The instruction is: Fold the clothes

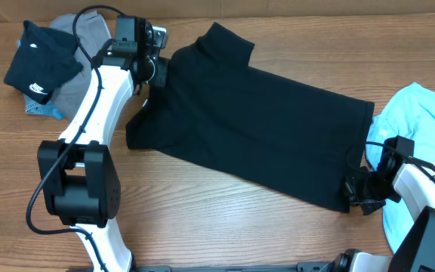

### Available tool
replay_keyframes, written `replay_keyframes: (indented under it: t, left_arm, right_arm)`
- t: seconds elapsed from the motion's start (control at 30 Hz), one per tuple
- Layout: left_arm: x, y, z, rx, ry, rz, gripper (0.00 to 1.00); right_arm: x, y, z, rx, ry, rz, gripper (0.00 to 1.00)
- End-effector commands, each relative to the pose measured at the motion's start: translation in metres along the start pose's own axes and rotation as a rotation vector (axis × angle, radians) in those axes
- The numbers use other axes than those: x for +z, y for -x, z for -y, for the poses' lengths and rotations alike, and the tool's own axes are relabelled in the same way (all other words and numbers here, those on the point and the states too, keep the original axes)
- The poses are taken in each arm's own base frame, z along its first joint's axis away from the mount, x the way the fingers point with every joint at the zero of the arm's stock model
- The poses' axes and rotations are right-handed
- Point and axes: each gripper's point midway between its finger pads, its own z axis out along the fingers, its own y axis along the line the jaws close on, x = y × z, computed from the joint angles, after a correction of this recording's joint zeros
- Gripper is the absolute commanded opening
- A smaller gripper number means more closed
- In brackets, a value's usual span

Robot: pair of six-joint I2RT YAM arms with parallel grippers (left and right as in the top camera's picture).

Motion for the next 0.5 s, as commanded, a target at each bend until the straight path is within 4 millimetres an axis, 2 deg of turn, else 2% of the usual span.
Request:
replay_keyframes:
  t: [0.0, 0.07, 0.1, 0.13, 0.2, 0.27, 0.47]
  left_arm:
    - [-0.019, 0.023, -0.005, 0.048, 0.037, 0.072, 0.06]
    - [-0.019, 0.024, -0.007, 0.056, 0.049, 0.073, 0.39]
    - [-0.019, 0.023, -0.008, 0.055, 0.059, 0.069, 0.62]
    - [-0.019, 0.021, -0.011, 0.054, 0.075, 0.061, 0.73]
    - [-0.020, 0.012, -0.016, 0.049, 0.100, 0.022, 0.78]
    - [-0.021, -0.008, -0.026, 0.040, 0.143, -0.058, 0.78]
    - [-0.036, -0.094, -0.039, -0.034, 0.132, -0.391, 0.66]
  right_arm:
    - [0.018, 0.002, 0.034, 0.027, -0.152, 0.031, 0.04]
    - [0.018, 0.002, 0.034, 0.025, -0.152, 0.030, 0.04]
    - [0.018, 0.002, 0.034, 0.025, -0.152, 0.030, 0.04]
    - [0.018, 0.002, 0.034, 0.025, -0.152, 0.030, 0.04]
    - [0.018, 0.002, 0.034, 0.024, -0.152, 0.030, 0.04]
    - [0.018, 0.002, 0.034, 0.024, -0.152, 0.029, 0.04]
    - [0.018, 0.002, 0.034, 0.024, -0.152, 0.029, 0.04]
